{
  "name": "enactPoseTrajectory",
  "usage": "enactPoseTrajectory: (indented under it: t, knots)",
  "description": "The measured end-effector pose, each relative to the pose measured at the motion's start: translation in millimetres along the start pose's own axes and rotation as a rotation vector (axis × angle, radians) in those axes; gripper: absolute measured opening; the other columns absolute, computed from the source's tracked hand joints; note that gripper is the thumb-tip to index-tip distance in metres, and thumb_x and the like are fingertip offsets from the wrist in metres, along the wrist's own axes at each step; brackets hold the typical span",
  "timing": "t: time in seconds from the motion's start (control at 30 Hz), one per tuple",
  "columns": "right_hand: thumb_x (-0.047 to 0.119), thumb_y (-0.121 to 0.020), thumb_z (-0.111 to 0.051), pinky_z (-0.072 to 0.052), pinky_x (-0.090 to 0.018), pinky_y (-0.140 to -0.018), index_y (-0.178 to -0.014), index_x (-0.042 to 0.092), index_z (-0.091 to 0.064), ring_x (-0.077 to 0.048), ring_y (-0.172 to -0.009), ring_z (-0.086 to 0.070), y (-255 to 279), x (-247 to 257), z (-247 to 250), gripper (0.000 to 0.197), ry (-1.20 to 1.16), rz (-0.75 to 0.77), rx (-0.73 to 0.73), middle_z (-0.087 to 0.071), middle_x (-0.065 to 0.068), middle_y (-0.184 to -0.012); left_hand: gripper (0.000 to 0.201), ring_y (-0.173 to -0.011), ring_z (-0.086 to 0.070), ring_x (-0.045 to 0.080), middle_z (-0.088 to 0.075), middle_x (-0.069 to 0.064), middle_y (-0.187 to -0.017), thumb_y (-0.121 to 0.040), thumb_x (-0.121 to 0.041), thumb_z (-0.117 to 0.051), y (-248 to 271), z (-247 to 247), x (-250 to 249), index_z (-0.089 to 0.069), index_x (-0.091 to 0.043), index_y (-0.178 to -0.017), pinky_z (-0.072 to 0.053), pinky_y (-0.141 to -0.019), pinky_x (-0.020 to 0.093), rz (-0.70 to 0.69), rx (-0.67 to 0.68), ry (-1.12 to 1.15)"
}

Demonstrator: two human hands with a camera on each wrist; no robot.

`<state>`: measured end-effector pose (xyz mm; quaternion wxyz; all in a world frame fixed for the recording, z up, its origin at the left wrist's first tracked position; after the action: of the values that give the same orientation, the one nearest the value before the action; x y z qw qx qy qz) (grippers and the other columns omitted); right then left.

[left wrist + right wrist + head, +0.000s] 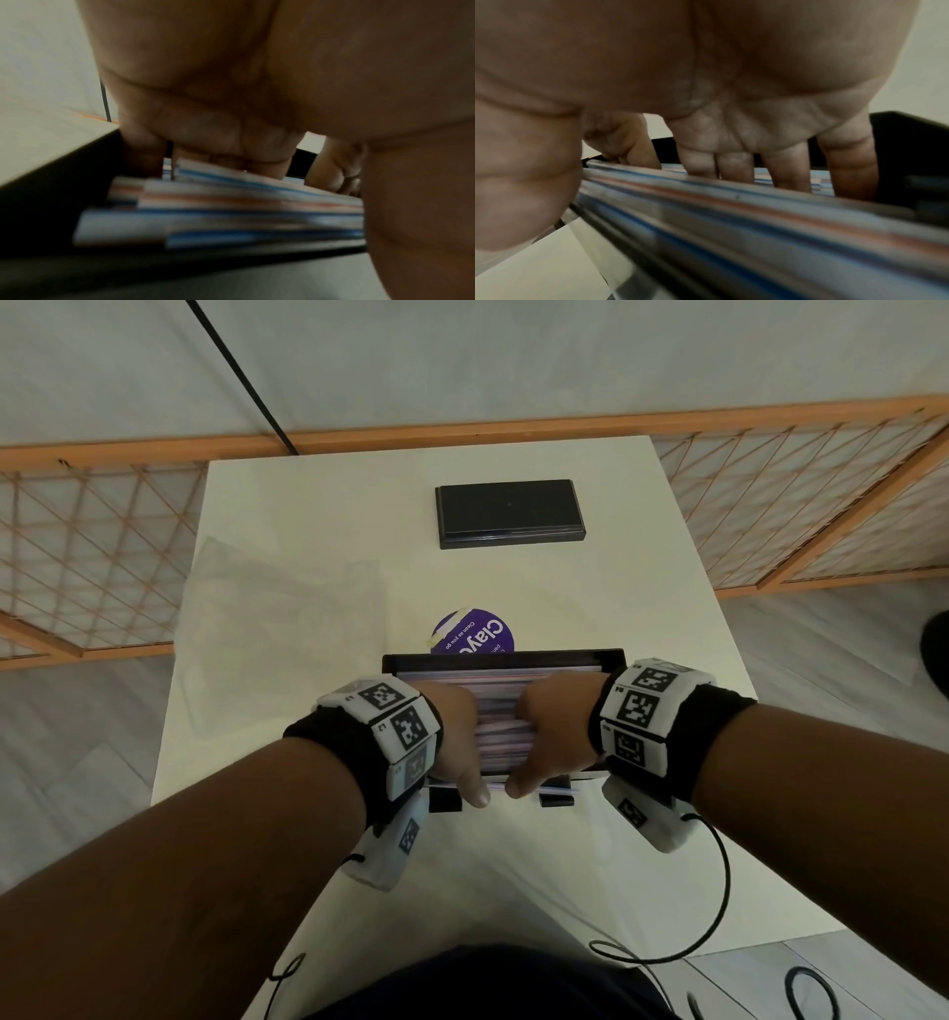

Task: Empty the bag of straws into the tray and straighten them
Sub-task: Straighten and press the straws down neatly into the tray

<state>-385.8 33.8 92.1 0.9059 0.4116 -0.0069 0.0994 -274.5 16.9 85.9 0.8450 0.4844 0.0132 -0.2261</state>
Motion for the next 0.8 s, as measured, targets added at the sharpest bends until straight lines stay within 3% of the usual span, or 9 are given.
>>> enactPoseTrajectory:
  t: [0.13,0.27,0.5,0.6,0.67,0.73,0.8]
  knots:
    - [0.072,-0.068,-0.071,-0.053,-0.031,-0.082,-0.103,0.021,-0.065,-0.019,-0.09,-0.064,-3,0,-5,0.062,0.029,-0.01,0.026,-0.068,0.003,-0.096,0.063,-0.098,-0.065,0.019,-0.069,-0.001,-0.106,-0.071,-0.053,-0.083,-3,-2,2,-0.063,-0.02,-0.121,-0.053,-0.088,0.032,0.025,0.011,0.008]
    - [0.07,-0.068,-0.073,-0.049,-0.029,-0.077,-0.107,0.022,-0.063,-0.02,-0.091,-0.063,-3,-2,-6,0.062,-0.008,-0.014,0.035,-0.067,0.003,-0.097,0.068,-0.098,-0.065,0.018,-0.07,-0.001,-0.108,-0.068,-0.054,-0.085,-5,-2,5,-0.063,-0.022,-0.123,-0.054,-0.093,0.035,0.028,0.001,0.023]
    - [0.067,-0.068,-0.076,-0.047,-0.028,-0.076,-0.111,0.022,-0.063,-0.02,-0.09,-0.063,-3,-2,-6,0.063,-0.033,0.002,0.045,-0.067,0.004,-0.097,0.042,-0.079,-0.06,0.011,-0.061,-0.01,-0.081,-0.072,-0.05,-0.084,-4,1,2,-0.061,-0.028,-0.099,-0.046,-0.075,0.025,0.029,-0.009,0.069]
    - [0.066,-0.068,-0.076,-0.042,-0.026,-0.071,-0.085,0.028,-0.058,-0.017,-0.081,-0.06,3,-3,5,0.046,-0.032,0.025,-0.01,-0.06,0.009,-0.079,0.035,-0.067,-0.051,0.004,-0.055,-0.012,-0.075,-0.076,-0.048,-0.082,-3,4,-3,-0.053,-0.03,-0.085,-0.04,-0.062,0.023,-0.01,-0.038,0.062]
    - [0.064,-0.068,-0.077,-0.04,-0.025,-0.062,-0.071,0.028,-0.049,-0.014,-0.071,-0.057,8,-4,11,0.046,-0.026,0.038,-0.047,-0.055,0.011,-0.07,0.033,-0.067,-0.051,0.003,-0.055,-0.014,-0.074,-0.077,-0.047,-0.082,-1,4,-7,-0.053,-0.031,-0.08,-0.038,-0.059,0.02,-0.03,-0.05,0.049]
    - [0.064,-0.069,-0.077,-0.04,-0.024,-0.057,-0.072,0.026,-0.053,-0.012,-0.068,-0.058,10,-3,7,0.045,0.003,0.03,-0.036,-0.059,0.009,-0.071,0.03,-0.078,-0.061,0.01,-0.065,-0.01,-0.084,-0.077,-0.048,-0.082,0,1,-10,-0.066,-0.03,-0.095,-0.045,-0.07,0.022,-0.039,-0.031,0.032]
    - [0.064,-0.069,-0.076,-0.048,-0.026,-0.066,-0.084,0.023,-0.06,-0.017,-0.077,-0.063,8,-1,-2,0.047,0.027,0.017,0.005,-0.067,0.005,-0.081,0.048,-0.094,-0.066,0.017,-0.072,-0.003,-0.102,-0.076,-0.05,-0.081,0,-2,-11,-0.069,-0.023,-0.114,-0.05,-0.084,0.027,-0.027,0.008,0.007]
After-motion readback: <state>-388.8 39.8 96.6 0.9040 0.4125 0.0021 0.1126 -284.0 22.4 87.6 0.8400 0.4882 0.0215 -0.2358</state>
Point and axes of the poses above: each hand's wrist, its own y-axis away from the middle knuckle, its own z-axis out of the back of the hand, x = y × z, the point moved 5 cm from there along -y, towards the middle knuckle
